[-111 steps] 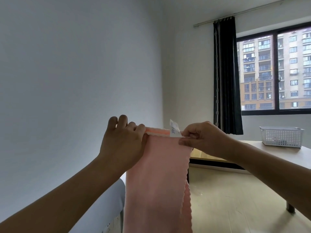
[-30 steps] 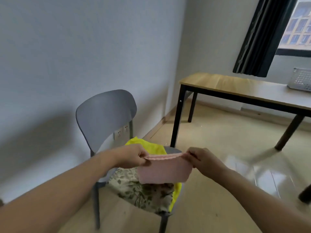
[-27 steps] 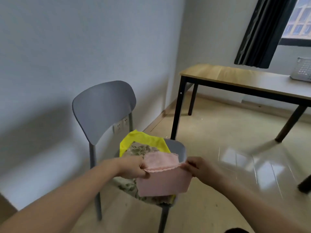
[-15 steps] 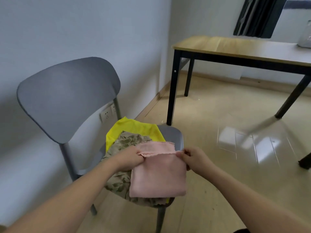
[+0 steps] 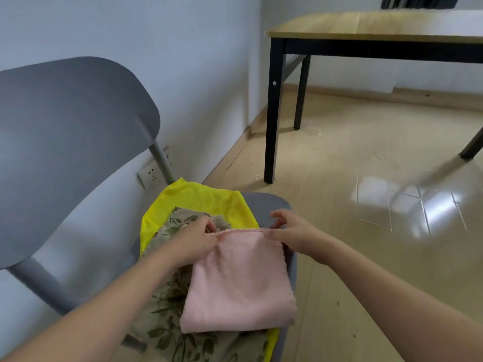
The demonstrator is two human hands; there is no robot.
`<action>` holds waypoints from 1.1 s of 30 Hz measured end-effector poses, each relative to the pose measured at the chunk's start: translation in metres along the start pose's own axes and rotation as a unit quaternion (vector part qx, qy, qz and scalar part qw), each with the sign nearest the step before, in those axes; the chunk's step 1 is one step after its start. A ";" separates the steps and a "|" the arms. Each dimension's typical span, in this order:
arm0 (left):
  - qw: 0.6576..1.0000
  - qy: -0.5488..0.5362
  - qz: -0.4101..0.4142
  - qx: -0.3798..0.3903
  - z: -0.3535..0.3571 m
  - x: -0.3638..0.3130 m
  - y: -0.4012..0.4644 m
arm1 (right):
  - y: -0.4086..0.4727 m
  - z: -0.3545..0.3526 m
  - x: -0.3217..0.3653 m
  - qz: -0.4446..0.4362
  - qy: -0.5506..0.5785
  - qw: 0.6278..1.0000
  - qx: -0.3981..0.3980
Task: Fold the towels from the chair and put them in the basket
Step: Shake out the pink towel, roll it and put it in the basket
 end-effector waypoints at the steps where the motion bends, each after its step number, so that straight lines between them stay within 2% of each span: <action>1: 1.000 0.017 0.006 0.009 0.000 0.001 0.002 | -0.003 -0.002 0.002 -0.014 -0.039 0.999 0.025; 4: 0.998 0.055 0.021 0.015 -0.001 -0.004 -0.001 | -0.006 -0.004 0.008 -0.051 -0.148 0.987 0.032; 7: 0.996 0.063 0.056 0.018 -0.003 -0.009 -0.012 | -0.010 -0.006 0.018 -0.067 -0.184 0.981 0.004; 11: 0.985 0.093 0.143 -0.019 -0.004 -0.017 -0.037 | -0.030 -0.011 0.030 -0.082 -0.170 0.982 0.000; 14: 0.959 0.134 0.244 -0.058 -0.006 -0.022 -0.061 | -0.045 -0.012 0.033 -0.098 -0.203 0.974 -0.004; 17: 0.938 0.116 0.323 -0.053 -0.001 -0.013 -0.078 | -0.058 -0.012 0.033 -0.109 -0.241 0.964 -0.003; 22: 0.931 0.100 0.333 -0.114 0.007 -0.004 -0.098 | -0.062 -0.006 0.025 -0.116 -0.277 0.953 -0.045; 25: 0.925 0.123 0.341 -0.110 0.012 0.001 -0.096 | -0.055 -0.002 0.020 -0.131 -0.304 0.941 -0.069; 28: 0.933 0.121 0.326 -0.091 0.016 0.008 -0.086 | -0.048 0.002 0.016 -0.184 -0.338 0.920 -0.070; 31: 0.950 0.094 0.273 -0.117 0.014 0.010 -0.075 | -0.044 0.001 0.013 -0.225 -0.364 0.900 -0.081; 33: 0.950 0.115 0.267 -0.116 0.011 0.010 -0.068 | -0.045 0.002 0.010 -0.258 -0.379 0.883 -0.103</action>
Point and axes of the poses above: each hand's wrist, its own y-axis towards the middle knuckle, its own z-axis out of the palm, x = y × z, the point moved 1 cm from there along y, towards the middle knuckle, and after that the axes turned 15 degrees about -y, right-handed, at the moved point
